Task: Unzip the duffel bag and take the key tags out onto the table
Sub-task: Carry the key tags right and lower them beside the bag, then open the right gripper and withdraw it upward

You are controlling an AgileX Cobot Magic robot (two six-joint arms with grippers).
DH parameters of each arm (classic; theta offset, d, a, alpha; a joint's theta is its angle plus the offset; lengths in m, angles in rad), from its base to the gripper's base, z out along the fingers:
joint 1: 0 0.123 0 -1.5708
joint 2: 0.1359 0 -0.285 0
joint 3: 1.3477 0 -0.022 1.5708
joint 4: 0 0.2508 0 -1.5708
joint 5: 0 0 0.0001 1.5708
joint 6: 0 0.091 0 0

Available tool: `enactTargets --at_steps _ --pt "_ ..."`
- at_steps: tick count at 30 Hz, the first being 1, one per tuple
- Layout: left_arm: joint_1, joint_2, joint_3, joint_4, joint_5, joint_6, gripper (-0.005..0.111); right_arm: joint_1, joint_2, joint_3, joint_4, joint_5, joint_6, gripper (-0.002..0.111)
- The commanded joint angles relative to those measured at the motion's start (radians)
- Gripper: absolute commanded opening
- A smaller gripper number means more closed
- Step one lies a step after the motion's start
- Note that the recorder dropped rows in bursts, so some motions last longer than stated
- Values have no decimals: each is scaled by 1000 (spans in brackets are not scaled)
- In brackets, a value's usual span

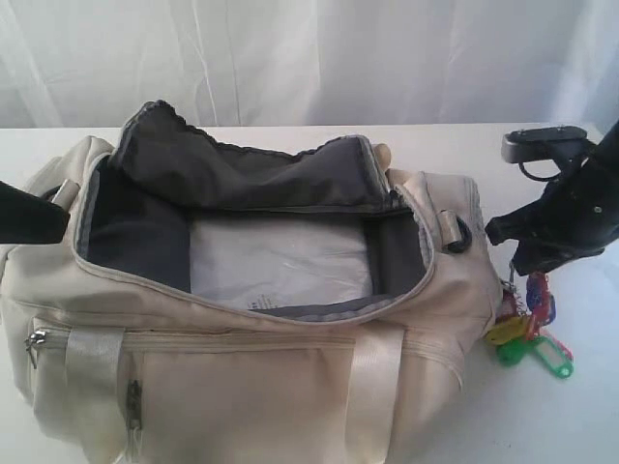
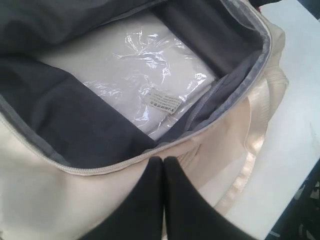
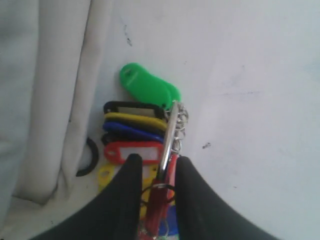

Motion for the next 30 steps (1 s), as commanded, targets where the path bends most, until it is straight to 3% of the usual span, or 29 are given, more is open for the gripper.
enactTargets --at_steps 1,15,20,30 --pt "-3 -8 5 -26 14 3 0 -39 44 21 128 -7 -76 0" --pt "-3 -8 5 -35 10 3 0 -39 114 32 335 26 -158 2" --pt "-3 -8 5 -35 10 3 0 -39 114 32 519 117 -310 18" --pt "-3 -8 5 -35 10 3 0 -39 110 18 514 170 -316 52"
